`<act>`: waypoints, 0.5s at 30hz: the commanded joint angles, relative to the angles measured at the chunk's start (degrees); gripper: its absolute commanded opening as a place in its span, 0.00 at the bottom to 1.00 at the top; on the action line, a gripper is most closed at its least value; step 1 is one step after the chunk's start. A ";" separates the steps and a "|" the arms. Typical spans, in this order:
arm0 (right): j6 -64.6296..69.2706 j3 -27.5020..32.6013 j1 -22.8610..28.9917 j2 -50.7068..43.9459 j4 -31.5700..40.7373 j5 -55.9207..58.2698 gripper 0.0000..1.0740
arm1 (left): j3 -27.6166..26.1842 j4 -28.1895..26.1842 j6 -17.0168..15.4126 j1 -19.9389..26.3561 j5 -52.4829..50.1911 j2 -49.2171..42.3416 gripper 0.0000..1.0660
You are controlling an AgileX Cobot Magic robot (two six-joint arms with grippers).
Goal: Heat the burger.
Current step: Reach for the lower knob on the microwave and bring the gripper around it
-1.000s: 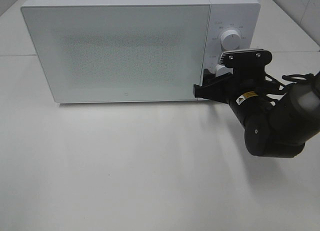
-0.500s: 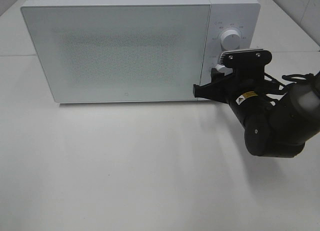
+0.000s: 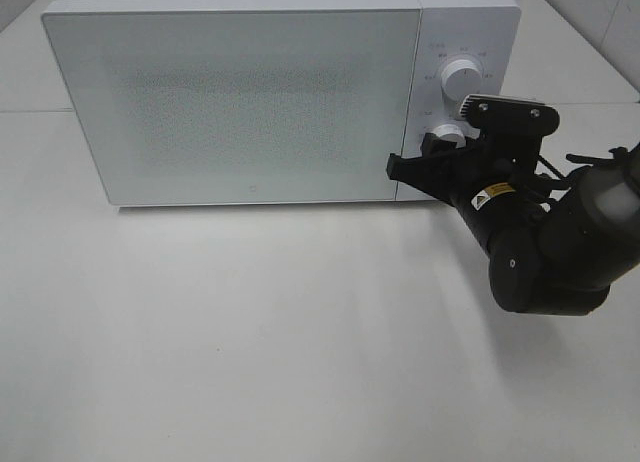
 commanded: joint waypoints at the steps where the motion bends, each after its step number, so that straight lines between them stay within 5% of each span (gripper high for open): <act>1: 12.15 -0.29 -0.11 -0.11 -0.46 -8.14 0.16 | 0.06 -0.40 -0.17 0.06 -0.74 -0.97 0.97; 9: 62.11 -0.29 -0.11 -0.11 -1.20 -7.10 0.18 | 0.06 -0.40 -0.17 0.06 -0.74 -0.97 0.97; 15: 82.91 -0.29 -0.11 -0.11 -1.72 -6.88 0.19 | 0.06 -0.40 -0.17 0.06 -0.74 -0.97 0.97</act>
